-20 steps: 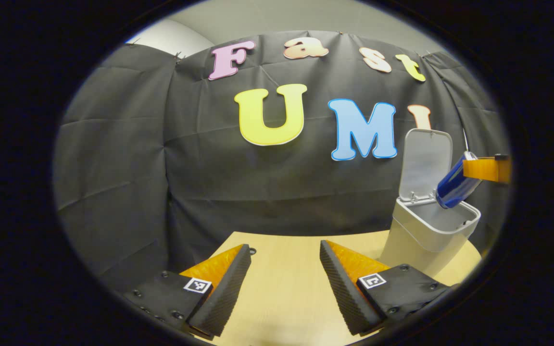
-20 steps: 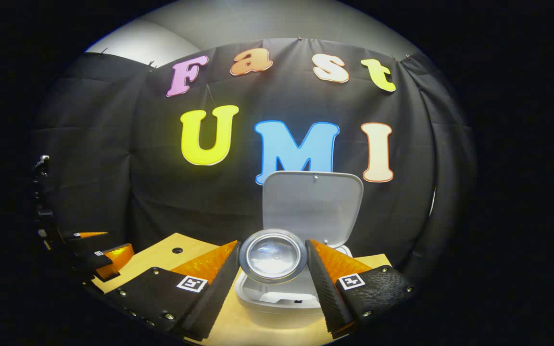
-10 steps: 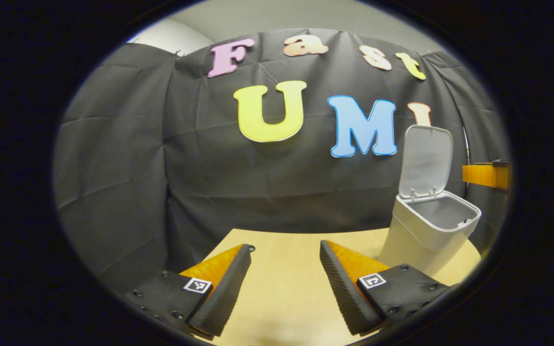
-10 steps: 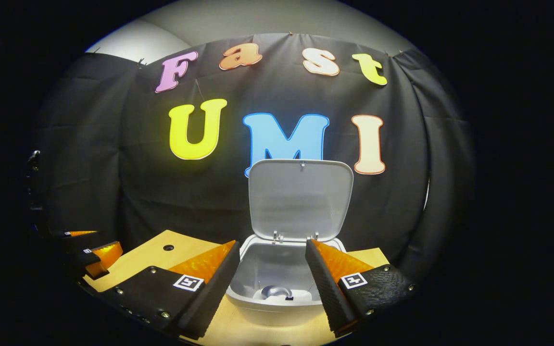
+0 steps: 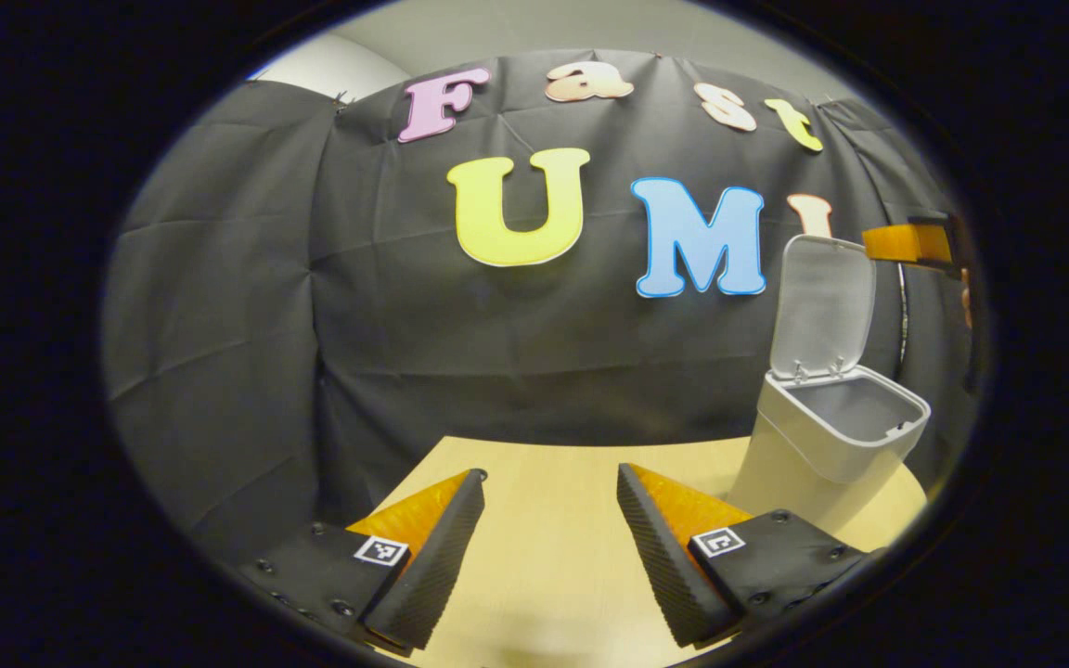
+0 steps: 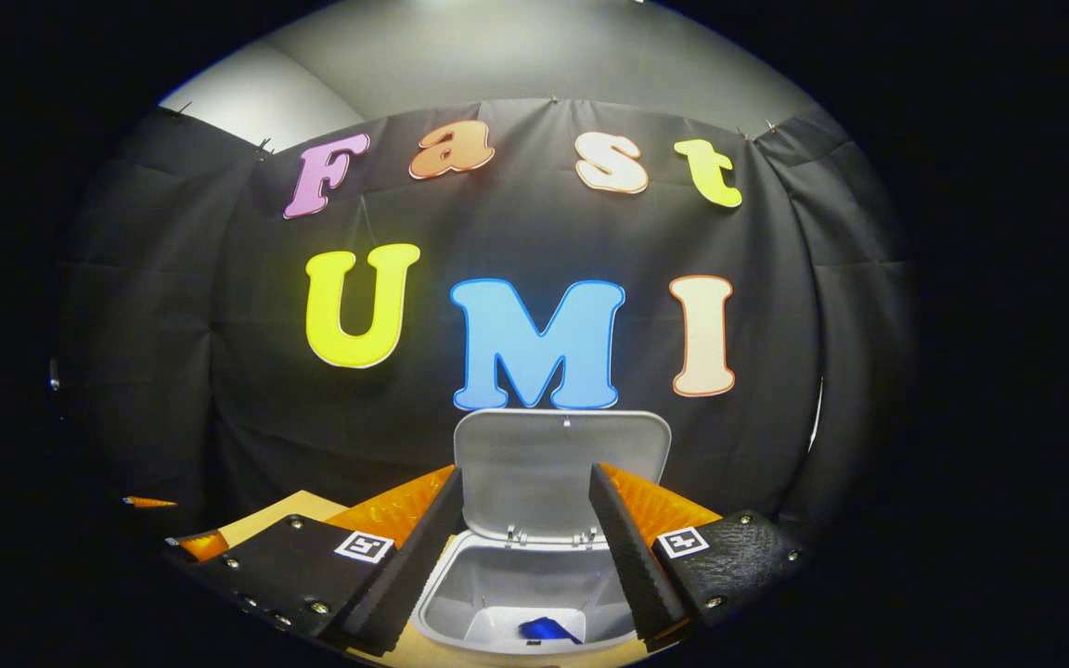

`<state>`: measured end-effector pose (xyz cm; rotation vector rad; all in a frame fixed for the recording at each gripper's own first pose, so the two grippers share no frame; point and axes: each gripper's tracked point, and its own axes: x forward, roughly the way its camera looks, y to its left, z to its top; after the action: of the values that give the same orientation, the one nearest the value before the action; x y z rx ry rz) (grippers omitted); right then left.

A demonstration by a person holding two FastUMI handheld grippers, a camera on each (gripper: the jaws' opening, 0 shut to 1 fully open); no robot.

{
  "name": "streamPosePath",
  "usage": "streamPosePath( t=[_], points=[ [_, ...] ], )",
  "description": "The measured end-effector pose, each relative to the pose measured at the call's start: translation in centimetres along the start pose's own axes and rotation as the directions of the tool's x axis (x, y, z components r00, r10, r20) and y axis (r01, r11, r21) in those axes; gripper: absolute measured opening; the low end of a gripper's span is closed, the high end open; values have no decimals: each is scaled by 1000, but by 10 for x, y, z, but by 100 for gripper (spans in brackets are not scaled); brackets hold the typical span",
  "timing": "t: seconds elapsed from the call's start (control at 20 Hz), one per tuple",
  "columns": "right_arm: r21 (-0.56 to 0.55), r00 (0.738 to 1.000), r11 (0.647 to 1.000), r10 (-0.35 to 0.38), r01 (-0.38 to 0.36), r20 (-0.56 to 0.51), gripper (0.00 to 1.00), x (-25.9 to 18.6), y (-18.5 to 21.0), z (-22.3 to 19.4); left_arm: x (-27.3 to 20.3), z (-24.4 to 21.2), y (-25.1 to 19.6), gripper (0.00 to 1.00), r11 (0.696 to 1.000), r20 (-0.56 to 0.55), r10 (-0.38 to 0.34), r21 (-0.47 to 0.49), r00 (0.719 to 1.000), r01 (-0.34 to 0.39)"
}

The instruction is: Press the lid of the desktop garbage bin to open it, pick up the crumpled paper on the desktop and throw it into the bin, then pick up the pop can on the desktop and drop it into the bin, and finally close the garbage bin lid.

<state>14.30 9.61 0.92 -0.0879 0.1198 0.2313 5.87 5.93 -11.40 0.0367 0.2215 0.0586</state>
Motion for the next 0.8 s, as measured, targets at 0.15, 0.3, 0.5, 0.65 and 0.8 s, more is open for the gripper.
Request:
streamPosePath(
  t=[0.15, 0.3, 0.5, 0.65, 0.8],
  points=[
    [1, 999, 1000, -30, 30, 35, 88, 19, -7, 16, 4, -5, 4, 84, 1000, -13, 8, -6, 1000, -9],
    [37, 996, 998, -58, 56, 63, 88, 40, -15, 28, 9, -9, 12, 95, 999, -26, 30, -16, 999, -30],
    [40, 994, 997, -72, 69, 83, 88, 59, -24, 33, 15, -16, 21, 95, 998, -45, 54, -34, 998, -56],
    [30, 991, 996, -85, 82, 103, 88, 75, -28, 36, 23, -22, 24, 95, 996, -64, 70, -48, 996, -73],
    [38, 990, 995, -100, 97, 101, 87, 90, -32, 30, 30, -26, 23, 95, 996, -76, 78, -48, 994, -81]
  ],
)
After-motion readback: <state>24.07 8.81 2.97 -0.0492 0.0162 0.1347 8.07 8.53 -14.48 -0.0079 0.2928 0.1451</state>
